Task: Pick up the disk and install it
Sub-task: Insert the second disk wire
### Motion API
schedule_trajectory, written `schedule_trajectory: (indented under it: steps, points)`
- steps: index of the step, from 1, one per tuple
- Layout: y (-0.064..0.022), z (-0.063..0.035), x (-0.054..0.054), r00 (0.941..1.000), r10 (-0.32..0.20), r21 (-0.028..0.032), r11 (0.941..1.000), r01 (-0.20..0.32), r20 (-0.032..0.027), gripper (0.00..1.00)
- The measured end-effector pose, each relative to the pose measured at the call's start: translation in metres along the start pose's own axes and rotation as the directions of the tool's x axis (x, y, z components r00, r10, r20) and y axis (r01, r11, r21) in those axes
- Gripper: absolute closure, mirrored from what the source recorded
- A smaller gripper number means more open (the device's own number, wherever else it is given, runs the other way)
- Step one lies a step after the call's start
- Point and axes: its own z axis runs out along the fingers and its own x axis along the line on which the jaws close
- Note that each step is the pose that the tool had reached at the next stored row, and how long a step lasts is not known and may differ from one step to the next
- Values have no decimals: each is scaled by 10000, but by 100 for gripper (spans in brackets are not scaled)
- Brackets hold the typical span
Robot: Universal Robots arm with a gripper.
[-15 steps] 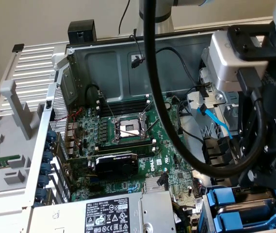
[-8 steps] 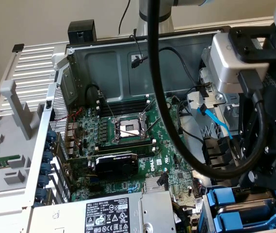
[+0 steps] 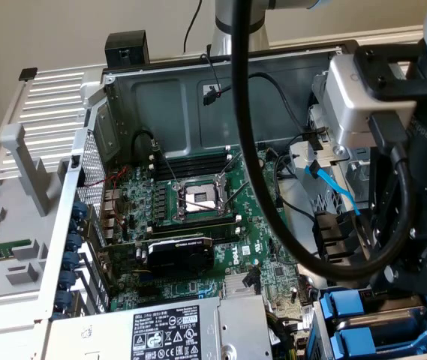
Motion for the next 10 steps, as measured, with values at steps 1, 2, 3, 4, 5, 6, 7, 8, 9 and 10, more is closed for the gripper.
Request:
schedule_trajectory:
  steps: [1,2,3,4,5,6,7,8,9,10]
  points:
    - [-1,2,-1,10000,-3,0,10000,3,1,84]
    - [-2,5,-1,10000,-6,0,10000,6,1,84]
    - [-2,8,-2,10000,-8,0,10000,8,2,84]
    - [-4,9,-2,10000,-11,0,10000,11,1,84]
    - [-4,11,-3,10000,-13,0,10000,13,1,84]
    - [-4,13,-3,10000,-14,0,10000,14,2,84]
    - [-4,14,-3,10000,-16,0,10000,16,0,84]
    - [-5,15,-4,10000,-17,0,10000,17,0,84]
    - [-5,18,-4,10000,-18,0,10000,18,1,84]
    - [-6,21,-4,10000,-19,0,10000,19,1,84]
